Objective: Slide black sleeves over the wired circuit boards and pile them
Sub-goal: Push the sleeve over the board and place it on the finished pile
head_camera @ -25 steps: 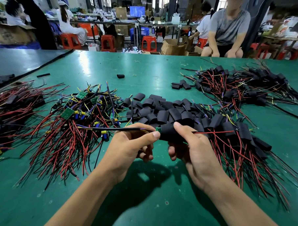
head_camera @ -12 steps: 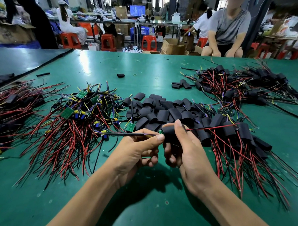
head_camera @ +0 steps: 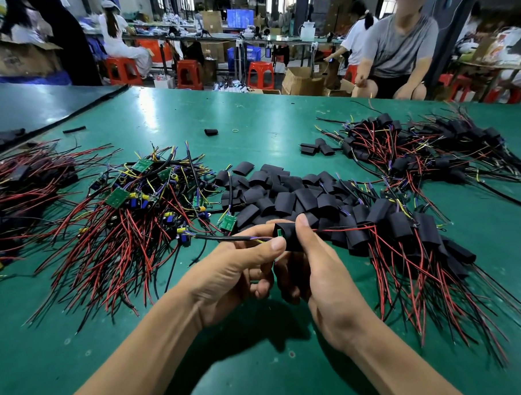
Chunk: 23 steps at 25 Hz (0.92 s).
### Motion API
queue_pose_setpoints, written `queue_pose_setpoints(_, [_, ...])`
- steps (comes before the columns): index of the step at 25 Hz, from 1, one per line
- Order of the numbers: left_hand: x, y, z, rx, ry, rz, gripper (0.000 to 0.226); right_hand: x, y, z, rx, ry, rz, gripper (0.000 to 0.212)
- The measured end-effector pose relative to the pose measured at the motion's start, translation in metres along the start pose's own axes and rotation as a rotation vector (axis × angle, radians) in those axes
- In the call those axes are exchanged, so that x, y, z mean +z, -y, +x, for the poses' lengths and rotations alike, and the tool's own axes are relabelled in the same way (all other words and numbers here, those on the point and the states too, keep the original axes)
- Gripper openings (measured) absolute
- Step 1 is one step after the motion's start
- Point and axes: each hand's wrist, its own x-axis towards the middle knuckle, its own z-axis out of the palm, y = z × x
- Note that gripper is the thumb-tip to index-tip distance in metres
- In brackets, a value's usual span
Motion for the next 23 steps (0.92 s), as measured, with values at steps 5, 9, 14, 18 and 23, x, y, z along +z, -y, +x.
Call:
queue_pose_setpoints(5, [-0.005, -0.005, -0.001, -0.106, -0.019, -0.034, 0.041, -0.003, -0.005, 0.002, 0.015, -0.029, -0.093, 0.054])
queue_pose_setpoints(9, [-0.002, -0.006, -0.002, -0.097, -0.018, -0.056, 0.017, -0.005, -0.003, 0.004, 0.007, -0.028, -0.071, 0.048])
queue_pose_setpoints(14, [-0.001, -0.002, 0.004, -0.065, -0.037, -0.12, 0.031, -0.012, 0.003, 0.009, 0.037, -0.095, 0.051, 0.047])
queue_pose_setpoints(18, [0.0, 0.002, 0.007, -0.033, -0.092, -0.059, 0.022, -0.009, 0.0, 0.008, 0.057, -0.081, 0.059, 0.051])
queue_pose_setpoints(23, [0.001, 0.005, 0.007, 0.013, -0.142, -0.042, 0.013, -0.006, -0.005, 0.008, 0.126, -0.108, -0.005, 0.054])
